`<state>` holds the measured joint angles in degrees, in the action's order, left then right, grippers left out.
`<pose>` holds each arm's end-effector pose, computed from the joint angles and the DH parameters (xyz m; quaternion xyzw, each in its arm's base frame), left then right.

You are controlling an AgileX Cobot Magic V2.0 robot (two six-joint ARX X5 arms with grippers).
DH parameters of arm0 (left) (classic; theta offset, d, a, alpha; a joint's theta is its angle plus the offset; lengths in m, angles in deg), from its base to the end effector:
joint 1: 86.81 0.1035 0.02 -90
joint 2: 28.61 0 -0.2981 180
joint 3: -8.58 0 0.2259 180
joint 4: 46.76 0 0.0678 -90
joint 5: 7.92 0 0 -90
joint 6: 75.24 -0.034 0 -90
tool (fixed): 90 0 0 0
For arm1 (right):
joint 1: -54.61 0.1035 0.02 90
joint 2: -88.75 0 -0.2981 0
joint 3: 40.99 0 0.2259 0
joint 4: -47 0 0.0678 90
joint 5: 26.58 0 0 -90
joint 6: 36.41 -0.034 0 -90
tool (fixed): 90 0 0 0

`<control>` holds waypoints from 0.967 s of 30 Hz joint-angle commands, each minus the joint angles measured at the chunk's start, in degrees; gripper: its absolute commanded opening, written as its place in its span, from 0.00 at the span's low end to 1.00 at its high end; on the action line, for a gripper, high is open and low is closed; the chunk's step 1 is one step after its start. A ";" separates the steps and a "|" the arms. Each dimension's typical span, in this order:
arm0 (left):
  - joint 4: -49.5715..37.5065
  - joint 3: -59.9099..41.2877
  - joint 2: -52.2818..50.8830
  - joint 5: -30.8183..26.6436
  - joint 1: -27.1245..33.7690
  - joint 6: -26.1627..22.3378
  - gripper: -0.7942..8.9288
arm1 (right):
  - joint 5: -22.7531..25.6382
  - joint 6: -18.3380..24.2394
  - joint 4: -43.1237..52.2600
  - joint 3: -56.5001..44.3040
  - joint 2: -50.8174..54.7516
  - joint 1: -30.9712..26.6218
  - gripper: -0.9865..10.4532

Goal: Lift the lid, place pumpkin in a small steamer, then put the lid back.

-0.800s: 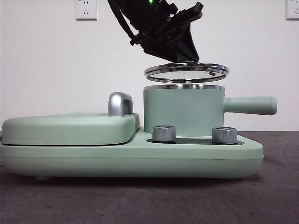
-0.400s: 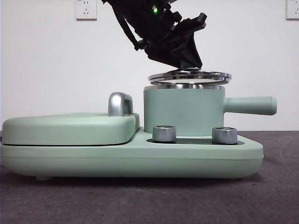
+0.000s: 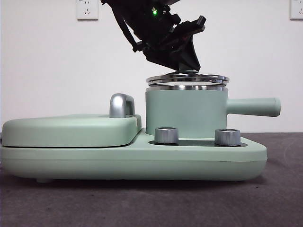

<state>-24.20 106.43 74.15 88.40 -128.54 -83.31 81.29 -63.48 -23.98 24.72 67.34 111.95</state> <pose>0.2968 -0.2697 0.3280 0.1345 0.1978 -0.4104 0.8800 0.0054 -0.0110 0.3251 0.0775 0.2546 0.2767 0.9234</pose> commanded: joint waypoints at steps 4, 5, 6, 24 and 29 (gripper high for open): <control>0.42 1.68 0.48 -0.04 -0.22 0.22 0.09 | 0.22 -0.59 0.20 0.46 -0.07 0.66 0.56; 0.61 1.68 0.48 -0.04 -0.22 0.22 0.09 | 0.22 -0.59 0.20 0.46 -0.07 0.66 0.56; 0.83 1.68 0.48 -0.04 -0.24 0.20 0.09 | 0.20 -0.61 0.20 0.46 -0.07 0.66 0.56; 0.04 1.68 2.45 -0.04 -0.24 -0.02 0.09 | 0.20 -0.98 0.17 0.46 -0.07 0.66 0.56; -2.99 1.68 2.64 0.00 -0.24 0.17 0.09 | 0.20 -0.98 0.17 0.46 -0.04 0.66 0.56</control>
<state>-25.33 106.54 75.55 88.32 -128.35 -83.18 81.29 -63.77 -23.98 24.72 67.34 111.95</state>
